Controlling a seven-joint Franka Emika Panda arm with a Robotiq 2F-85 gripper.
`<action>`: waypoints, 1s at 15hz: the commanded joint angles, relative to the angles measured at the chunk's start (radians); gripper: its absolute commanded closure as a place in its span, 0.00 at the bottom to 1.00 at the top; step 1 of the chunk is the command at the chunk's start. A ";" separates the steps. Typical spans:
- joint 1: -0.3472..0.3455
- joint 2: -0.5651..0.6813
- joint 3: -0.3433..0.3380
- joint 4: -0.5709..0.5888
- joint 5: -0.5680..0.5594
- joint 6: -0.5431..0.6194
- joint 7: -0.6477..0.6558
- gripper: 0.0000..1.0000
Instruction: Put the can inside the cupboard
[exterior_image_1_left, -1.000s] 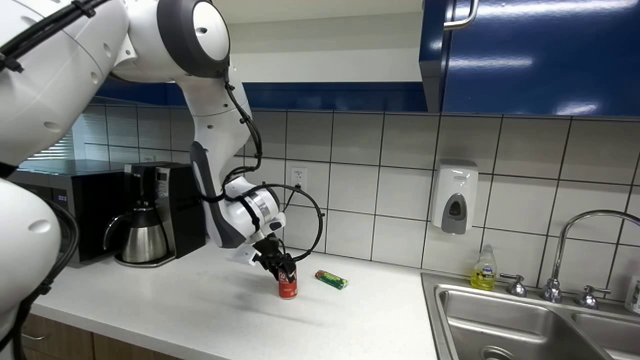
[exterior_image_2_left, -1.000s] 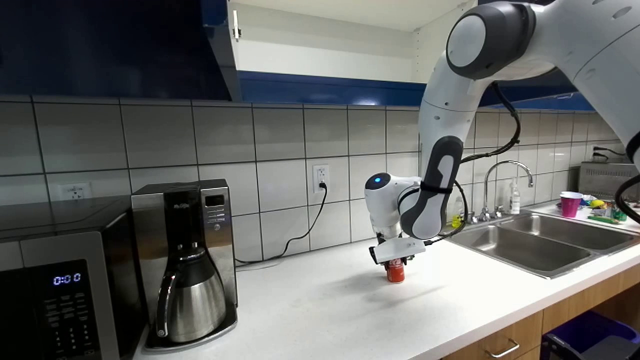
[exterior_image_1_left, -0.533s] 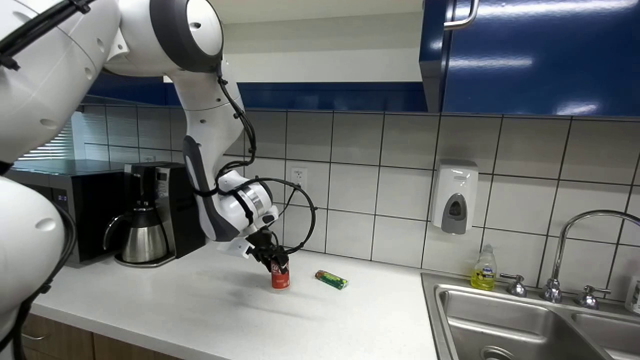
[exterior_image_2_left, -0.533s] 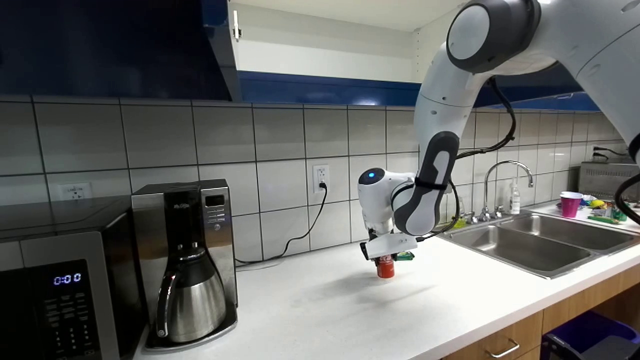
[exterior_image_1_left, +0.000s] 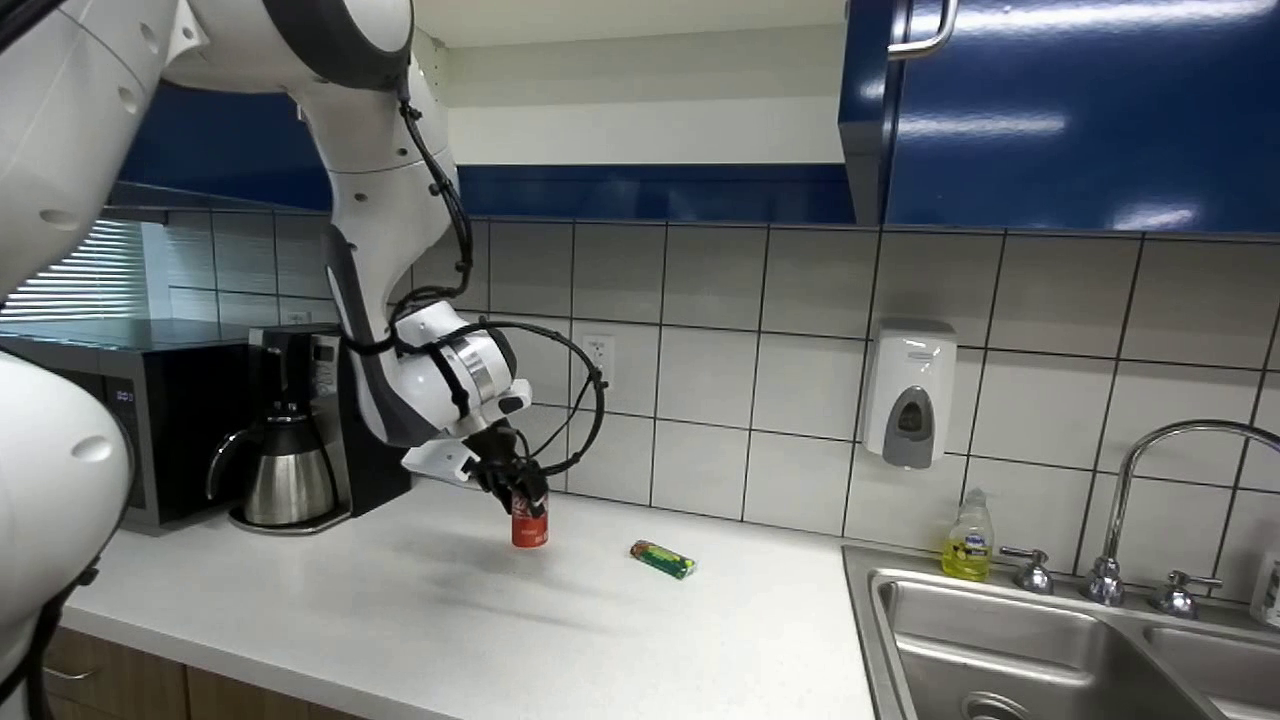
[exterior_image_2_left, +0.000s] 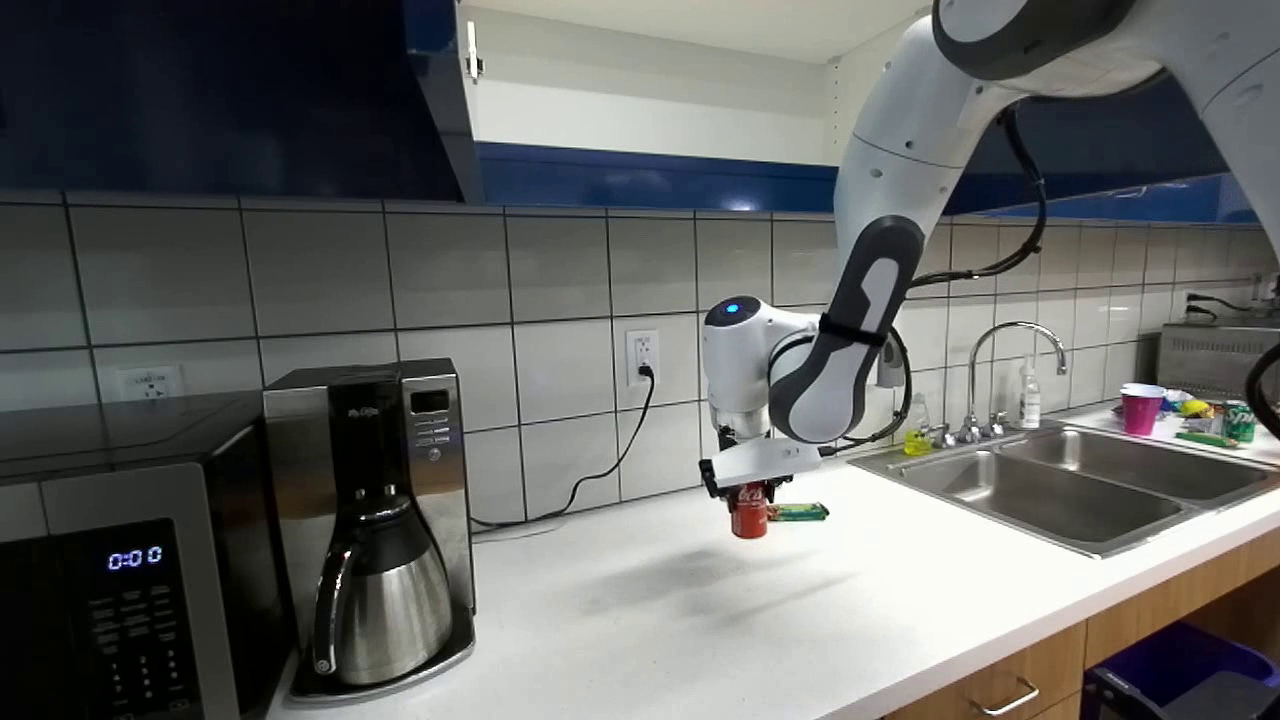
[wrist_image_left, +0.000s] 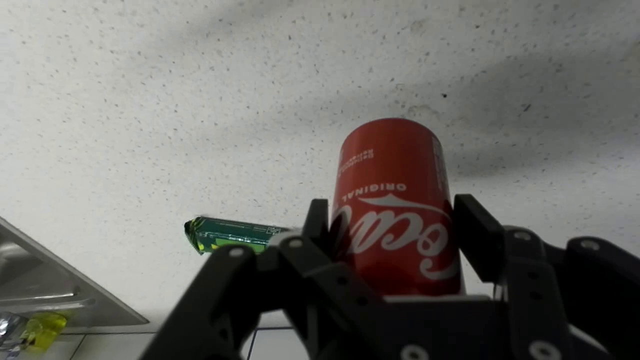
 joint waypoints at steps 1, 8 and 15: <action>-0.025 -0.141 0.066 -0.100 0.114 -0.059 -0.132 0.60; 0.050 -0.354 0.091 -0.185 0.419 -0.203 -0.429 0.60; 0.082 -0.568 0.143 -0.170 0.548 -0.432 -0.557 0.60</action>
